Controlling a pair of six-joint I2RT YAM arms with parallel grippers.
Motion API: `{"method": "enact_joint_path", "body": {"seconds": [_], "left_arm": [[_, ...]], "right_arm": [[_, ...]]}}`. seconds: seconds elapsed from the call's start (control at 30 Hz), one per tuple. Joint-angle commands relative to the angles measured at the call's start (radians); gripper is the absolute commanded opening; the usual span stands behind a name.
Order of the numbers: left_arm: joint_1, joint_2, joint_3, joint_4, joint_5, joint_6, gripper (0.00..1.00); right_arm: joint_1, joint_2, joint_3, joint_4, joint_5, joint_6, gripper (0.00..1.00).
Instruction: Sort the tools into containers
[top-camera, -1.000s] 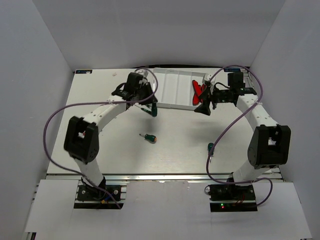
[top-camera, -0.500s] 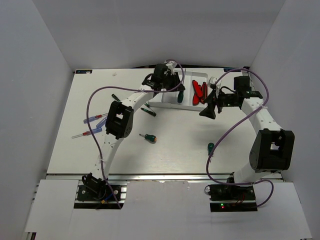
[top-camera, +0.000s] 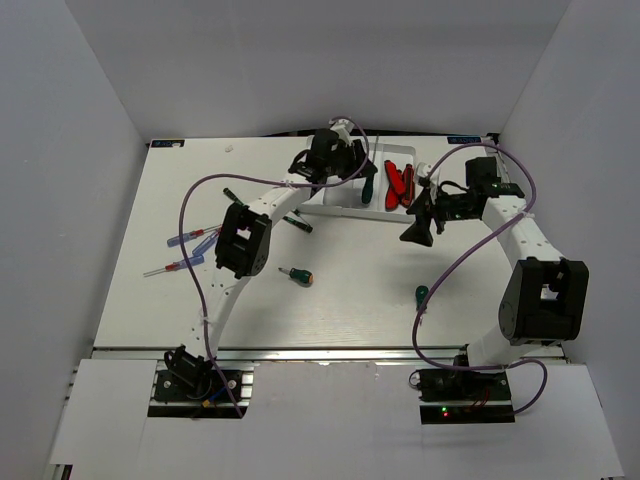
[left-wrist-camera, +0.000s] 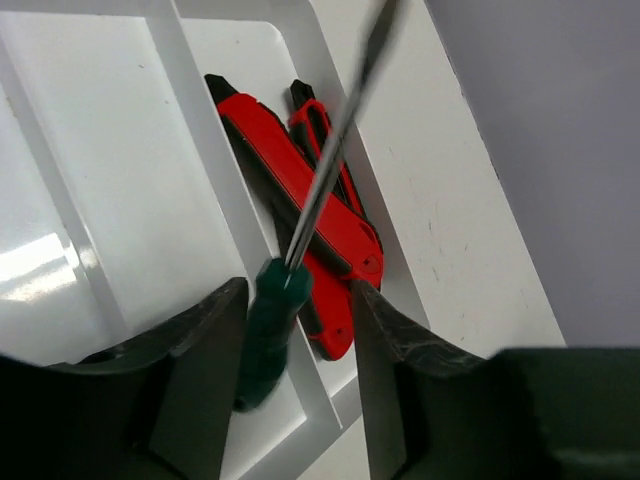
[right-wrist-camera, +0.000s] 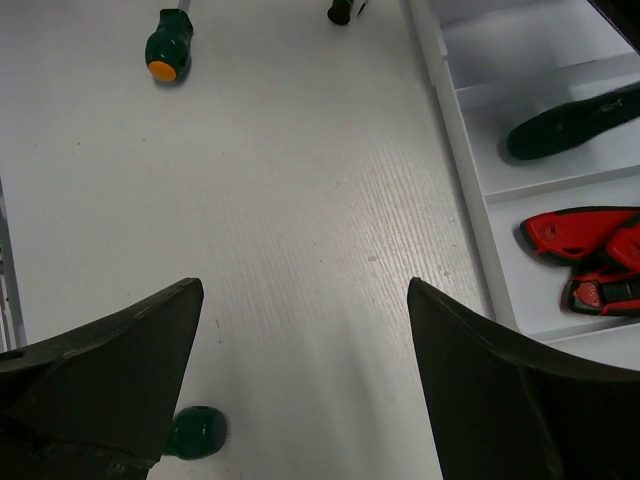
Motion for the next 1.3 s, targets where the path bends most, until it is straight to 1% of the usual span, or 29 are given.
{"method": "enact_joint_path", "body": {"seconds": [0.0, 0.1, 0.2, 0.33, 0.4, 0.47, 0.53, 0.57, 0.6, 0.63, 0.67, 0.7, 0.73, 0.77, 0.8, 0.83, 0.87, 0.9, 0.93, 0.97, 1.0, 1.03, 1.13, 1.17, 1.27], "left_arm": [[-0.020, -0.005, 0.042, 0.021, -0.015, 0.003, 0.58], [-0.022, -0.012, 0.039, 0.004, -0.025, 0.006, 0.66], [-0.022, -0.027, 0.034, -0.013, -0.039, 0.023, 0.70], [-0.017, -0.087, 0.011, -0.030, -0.070, 0.054, 0.72], [-0.011, -0.127, -0.029, -0.042, -0.087, 0.072, 0.72], [0.003, -0.211, -0.076, -0.047, -0.095, 0.096, 0.73], [0.021, -0.282, -0.183, -0.053, -0.114, 0.109, 0.76], [0.027, -0.360, -0.228, -0.055, -0.118, 0.112, 0.76], [0.033, -0.401, -0.275, -0.056, -0.122, 0.116, 0.77], [0.044, -0.444, -0.378, -0.056, -0.137, 0.130, 0.77], [0.050, -0.533, -0.433, -0.056, -0.147, 0.133, 0.77], [0.058, -0.576, -0.489, -0.056, -0.153, 0.136, 0.78], [0.073, -0.621, -0.601, -0.055, -0.162, 0.135, 0.78], [0.082, -0.708, -0.659, -0.053, -0.162, 0.123, 0.78], [0.092, -0.750, -0.713, -0.052, -0.164, 0.106, 0.78], [0.111, -0.791, -0.818, -0.052, -0.165, 0.095, 0.78], [0.122, -0.834, -0.869, -0.052, -0.167, 0.062, 0.79], [0.130, -0.913, -0.918, -0.055, -0.171, 0.054, 0.80], [0.144, -0.954, -1.013, -0.055, -0.185, 0.044, 0.80], [0.150, -0.994, -1.059, -0.053, -0.193, 0.019, 0.80], [0.155, -1.068, -1.104, -0.049, -0.200, 0.011, 0.79], [0.158, -1.104, -1.183, -0.045, -0.222, 0.002, 0.80], [0.161, -1.220, -1.286, -0.035, -0.243, -0.047, 0.80], [0.162, -1.244, -1.343, -0.033, -0.256, -0.057, 0.80], [0.162, -1.316, -1.424, -0.041, -0.274, -0.092, 0.80]], "right_arm": [[0.000, -0.005, 0.015, -0.087, -0.013, -0.103, 0.89], [0.007, 0.000, 0.020, -0.125, -0.001, -0.147, 0.89], [0.016, 0.001, 0.023, -0.143, 0.013, -0.157, 0.90], [0.038, 0.003, 0.017, -0.165, 0.045, -0.157, 0.89], [0.055, 0.000, 0.004, -0.179, 0.071, -0.164, 0.89], [0.073, -0.005, -0.009, -0.183, 0.095, -0.166, 0.89], [0.085, -0.010, -0.019, -0.186, 0.112, -0.166, 0.89], [0.095, -0.013, -0.023, -0.183, 0.132, -0.163, 0.90], [0.099, -0.019, -0.035, -0.176, 0.143, -0.142, 0.89], [0.104, -0.023, -0.043, -0.157, 0.167, -0.129, 0.89], [0.108, -0.034, -0.054, -0.147, 0.183, -0.120, 0.90], [0.115, -0.040, -0.063, -0.133, 0.203, -0.109, 0.89], [0.131, -0.045, -0.087, -0.102, 0.229, -0.079, 0.89], [0.141, -0.057, -0.101, -0.085, 0.285, -0.060, 0.89], [0.153, -0.062, -0.117, -0.058, 0.324, -0.028, 0.89], [0.182, -0.068, -0.149, 0.003, 0.430, 0.060, 0.89], [0.199, -0.077, -0.167, 0.033, 0.492, 0.107, 0.89], [0.213, -0.085, -0.184, 0.057, 0.544, 0.147, 0.89], [0.231, -0.097, -0.222, 0.088, 0.644, 0.244, 0.89], [0.239, -0.121, -0.242, 0.131, 0.687, 0.285, 0.89], [0.248, -0.132, -0.255, 0.142, 0.721, 0.317, 0.89], [0.263, -0.140, -0.275, 0.149, 0.782, 0.383, 0.89], [0.279, -0.143, -0.279, 0.131, 0.844, 0.480, 0.89], [0.280, -0.132, -0.272, 0.119, 0.856, 0.545, 0.90], [0.283, -0.103, -0.256, 0.065, 0.875, 0.648, 0.89]]}}
